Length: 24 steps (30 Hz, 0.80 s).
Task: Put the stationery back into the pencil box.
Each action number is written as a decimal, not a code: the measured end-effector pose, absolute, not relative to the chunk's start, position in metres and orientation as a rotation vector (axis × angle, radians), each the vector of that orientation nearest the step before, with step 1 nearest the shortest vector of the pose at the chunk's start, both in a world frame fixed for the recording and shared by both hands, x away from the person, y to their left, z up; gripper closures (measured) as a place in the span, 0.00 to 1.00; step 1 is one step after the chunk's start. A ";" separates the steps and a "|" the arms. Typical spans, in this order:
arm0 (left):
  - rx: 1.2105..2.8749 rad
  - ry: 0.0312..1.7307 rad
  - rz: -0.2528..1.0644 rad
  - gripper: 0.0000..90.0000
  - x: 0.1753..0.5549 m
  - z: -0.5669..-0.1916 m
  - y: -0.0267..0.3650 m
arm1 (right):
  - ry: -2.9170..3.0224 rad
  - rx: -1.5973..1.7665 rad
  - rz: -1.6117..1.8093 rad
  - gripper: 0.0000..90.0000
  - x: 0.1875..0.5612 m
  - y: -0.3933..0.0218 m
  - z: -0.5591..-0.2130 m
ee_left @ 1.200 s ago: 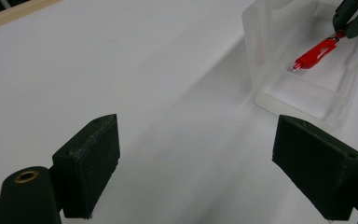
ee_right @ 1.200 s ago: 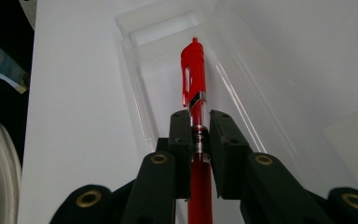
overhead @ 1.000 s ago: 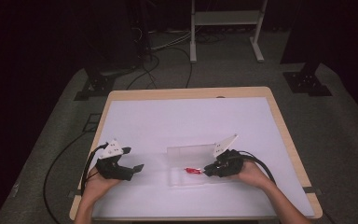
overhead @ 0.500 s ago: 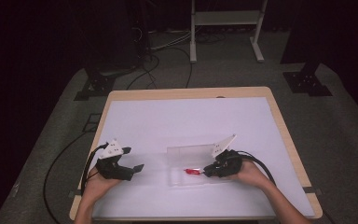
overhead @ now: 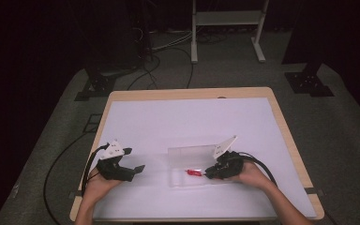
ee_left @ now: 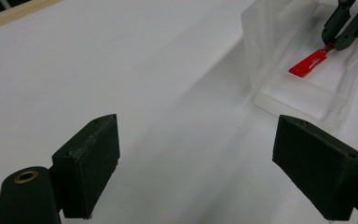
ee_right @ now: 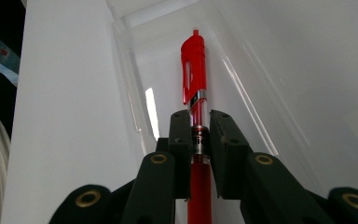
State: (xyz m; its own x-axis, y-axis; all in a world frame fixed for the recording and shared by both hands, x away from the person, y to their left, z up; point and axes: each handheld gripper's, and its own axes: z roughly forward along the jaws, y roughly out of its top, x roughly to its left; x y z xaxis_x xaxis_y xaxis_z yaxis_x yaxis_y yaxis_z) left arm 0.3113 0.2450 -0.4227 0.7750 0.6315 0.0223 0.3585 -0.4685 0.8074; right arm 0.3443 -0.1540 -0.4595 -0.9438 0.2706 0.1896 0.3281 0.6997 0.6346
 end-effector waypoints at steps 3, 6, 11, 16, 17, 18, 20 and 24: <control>2.105 0.736 0.403 0.16 0.311 -0.423 0.245 | -2.817 -0.501 -1.077 0.87 0.344 -0.154 -0.459; 2.105 0.736 0.402 0.16 0.311 -0.423 0.245 | -2.818 -0.500 -1.075 0.87 0.344 -0.154 -0.460; 2.101 0.738 0.403 0.16 0.311 -0.422 0.245 | -2.815 -0.505 -1.080 0.87 0.344 -0.154 -0.460; 2.102 0.738 0.405 0.15 0.312 -0.422 0.245 | -2.814 -0.507 -1.084 0.87 0.344 -0.155 -0.460; 2.103 0.737 0.405 0.16 0.312 -0.422 0.245 | -2.813 -0.509 -1.082 0.87 0.344 -0.155 -0.460; 2.102 0.738 0.403 0.16 0.312 -0.422 0.245 | -2.813 -0.509 -1.081 0.87 0.344 -0.155 -0.460; 2.103 0.738 0.401 0.15 0.312 -0.422 0.245 | -2.810 -0.510 -1.086 0.86 0.344 -0.155 -0.460; 2.101 0.737 0.405 0.15 0.311 -0.422 0.245 | -2.798 -0.524 -1.112 0.82 0.345 -0.156 -0.460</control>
State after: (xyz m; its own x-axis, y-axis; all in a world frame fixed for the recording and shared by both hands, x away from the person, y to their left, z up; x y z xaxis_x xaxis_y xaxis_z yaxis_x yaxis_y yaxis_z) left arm 0.3115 0.2447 -0.4221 0.7736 0.6333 0.0217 0.3577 -0.4647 0.8100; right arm 0.3450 -0.1561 -0.4595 -0.9377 0.2823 0.2024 0.3442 0.6773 0.6502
